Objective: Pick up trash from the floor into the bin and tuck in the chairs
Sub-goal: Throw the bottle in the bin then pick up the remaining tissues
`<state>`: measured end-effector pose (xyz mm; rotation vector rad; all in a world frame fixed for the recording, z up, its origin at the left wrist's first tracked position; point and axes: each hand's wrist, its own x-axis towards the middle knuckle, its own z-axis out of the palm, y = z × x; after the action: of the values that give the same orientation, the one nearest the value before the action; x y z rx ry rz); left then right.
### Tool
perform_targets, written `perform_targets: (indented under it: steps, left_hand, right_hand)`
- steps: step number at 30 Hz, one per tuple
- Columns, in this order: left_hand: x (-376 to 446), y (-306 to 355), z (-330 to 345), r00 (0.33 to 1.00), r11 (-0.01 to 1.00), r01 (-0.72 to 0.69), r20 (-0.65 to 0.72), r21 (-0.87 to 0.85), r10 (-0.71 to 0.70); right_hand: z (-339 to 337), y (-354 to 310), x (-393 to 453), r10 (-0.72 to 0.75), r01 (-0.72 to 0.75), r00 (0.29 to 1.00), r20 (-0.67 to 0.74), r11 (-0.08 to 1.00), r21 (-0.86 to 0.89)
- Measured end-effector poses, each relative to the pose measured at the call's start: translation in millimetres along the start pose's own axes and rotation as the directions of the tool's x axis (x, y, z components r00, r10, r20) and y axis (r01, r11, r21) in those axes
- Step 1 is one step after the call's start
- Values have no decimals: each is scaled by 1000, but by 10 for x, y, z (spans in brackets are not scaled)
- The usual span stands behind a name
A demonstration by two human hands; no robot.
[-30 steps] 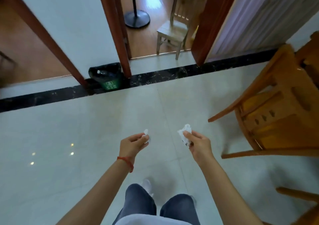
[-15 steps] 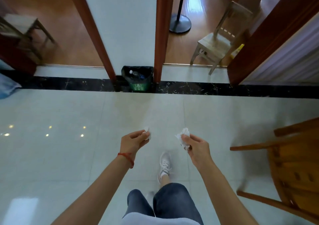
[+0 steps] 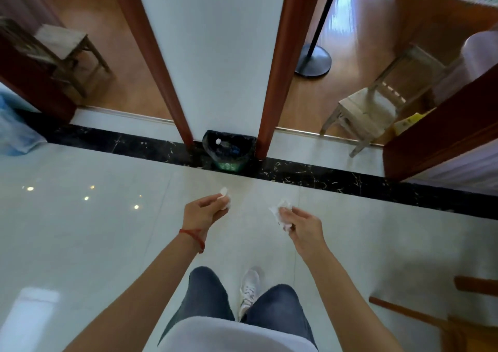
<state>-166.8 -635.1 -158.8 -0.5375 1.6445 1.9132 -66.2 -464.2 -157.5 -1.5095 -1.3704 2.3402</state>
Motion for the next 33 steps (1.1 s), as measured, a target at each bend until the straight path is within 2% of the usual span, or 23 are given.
perform_targets:
  steps: [6, 10, 18, 23, 30, 33]
  left_hand:
    - [670, 413, 133, 999, 999, 19, -38, -35, -20]
    - [1207, 651, 195, 998, 997, 68, -18, -24, -68]
    - [2245, 1025, 212, 991, 987, 136, -9, 87, -136]
    - [2728, 1032, 317, 984, 980, 172, -55, 100, -167]
    - [3428, 846, 563, 966, 977, 214, -153, 13, -210]
    - [3739, 679, 627, 953, 969, 246, -176, -29, -248]
  right_hand:
    - [470, -455, 603, 2, 2, 999, 44, 996, -89]
    - [788, -673, 1043, -3, 3, 1000, 1, 998, -69]
    - [1435, -924, 1891, 21, -23, 1000, -18, 994, -110]
    - [1589, -1013, 2301, 73, -78, 994, -81, 995, -60]
    - [1563, -924, 2798, 118, -127, 991, -58, 978, -166]
    - [1525, -825, 2989, 129, -140, 989, -79, 979, -150]
